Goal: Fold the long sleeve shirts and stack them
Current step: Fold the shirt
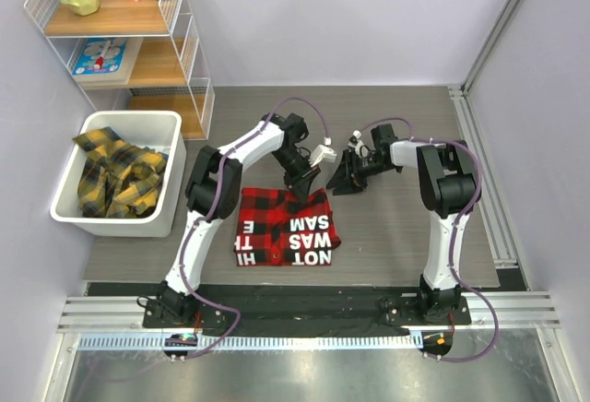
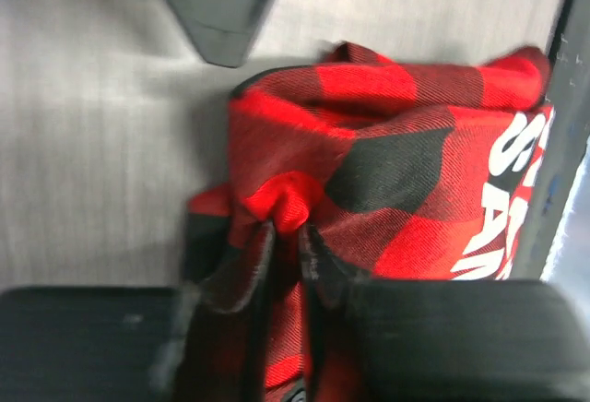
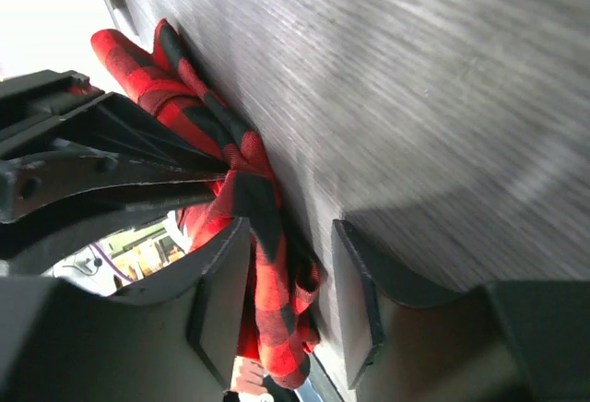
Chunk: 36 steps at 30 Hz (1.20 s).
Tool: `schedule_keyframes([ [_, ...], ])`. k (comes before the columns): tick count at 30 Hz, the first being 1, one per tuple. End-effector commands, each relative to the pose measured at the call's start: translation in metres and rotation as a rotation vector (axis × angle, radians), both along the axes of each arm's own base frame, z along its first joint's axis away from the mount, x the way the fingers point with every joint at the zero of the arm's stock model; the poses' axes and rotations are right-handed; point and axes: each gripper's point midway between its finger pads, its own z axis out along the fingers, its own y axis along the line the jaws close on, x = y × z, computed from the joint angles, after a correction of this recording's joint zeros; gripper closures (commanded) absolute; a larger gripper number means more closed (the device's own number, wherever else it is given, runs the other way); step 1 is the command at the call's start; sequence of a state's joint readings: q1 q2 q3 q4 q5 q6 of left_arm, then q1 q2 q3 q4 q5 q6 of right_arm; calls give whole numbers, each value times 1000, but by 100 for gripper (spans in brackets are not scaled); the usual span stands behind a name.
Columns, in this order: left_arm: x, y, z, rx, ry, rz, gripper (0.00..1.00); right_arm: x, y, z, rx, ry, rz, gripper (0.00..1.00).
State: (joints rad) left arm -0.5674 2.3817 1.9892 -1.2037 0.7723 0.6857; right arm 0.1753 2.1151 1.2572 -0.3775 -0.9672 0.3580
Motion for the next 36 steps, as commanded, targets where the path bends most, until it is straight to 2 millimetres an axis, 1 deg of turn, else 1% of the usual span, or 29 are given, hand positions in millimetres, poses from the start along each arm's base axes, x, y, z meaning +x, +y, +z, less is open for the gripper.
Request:
schedule_keyframes([
  [1,47,-13,-6,23,-169,97,89,14,-5,-20,-69,-18,-15,55],
  [2,56,-13,-5,34,-189,120,97,15,-6,-20,-76,-14,-18,56],
  [3,68,-16,-7,28,-219,149,100,18,-8,-21,-80,-21,-20,56],
  [5,79,-16,-9,38,-235,190,100,30,-13,-19,-89,-39,-40,56],
  [7,93,-14,-9,40,-269,209,100,48,-25,-15,-92,-60,-80,55],
  [8,103,-17,-6,29,-295,214,100,54,-30,-16,-97,-58,-94,55],
  [10,119,-15,-2,26,-331,228,100,72,-43,-10,-102,-89,-125,53],
  [11,127,-15,-7,29,-344,228,100,75,-47,-10,-108,-88,-132,52],
  [12,141,-22,10,-1,-398,227,100,80,-54,-9,-112,-96,-147,50],
  [13,145,-22,15,1,-412,225,92,88,-58,-3,-110,-121,-150,50],
  [15,152,-23,30,-25,-450,216,84,93,-63,6,-100,-139,-159,48],
  [16,150,-22,34,-39,-450,205,67,98,-69,12,-97,-155,-171,48],
  [17,152,-18,39,-43,-461,209,61,100,-70,16,-94,-178,-163,47],
  [18,151,-14,54,-54,-476,216,55,101,-69,23,-87,-199,-157,43],
  [19,147,-8,50,-44,-458,219,45,105,-69,31,-81,-230,-150,40],
  [21,147,11,59,-18,-460,235,38,111,-68,39,-80,-282,-125,32],
  [22,148,17,63,-6,-457,246,34,119,-67,47,-68,-315,-118,31],
  [23,149,25,66,6,-449,264,32,121,-67,49,-65,-324,-105,30],
  [24,147,41,68,35,-399,313,31,123,-67,50,-63,-323,-90,30],
  [25,147,47,75,38,-385,340,27,122,-66,53,-66,-280,-71,30],
  [26,145,55,73,61,-362,362,25,119,-65,53,-67,-264,-47,29],
  [27,140,64,72,81,-330,376,23,117,-67,53,-79,-298,-4,30],
  [28,135,67,73,87,-319,365,16,113,-68,57,-88,-299,7,29],
  [29,129,70,66,106,-297,360,16,106,-70,56,-99,-287,15,28],
  [30,126,71,65,109,-287,356,15,101,-70,56,-102,-281,24,27],
  [31,122,72,60,113,-265,347,15,90,-70,53,-103,-269,46,26],
  [32,118,70,58,104,-244,336,16,84,-69,57,-93,-264,59,25],
  [34,111,66,53,96,-191,341,20,68,-67,54,-97,-244,104,24],
  [36,109,66,39,109,-159,343,23,48,-65,61,-98,-211,131,24],
])
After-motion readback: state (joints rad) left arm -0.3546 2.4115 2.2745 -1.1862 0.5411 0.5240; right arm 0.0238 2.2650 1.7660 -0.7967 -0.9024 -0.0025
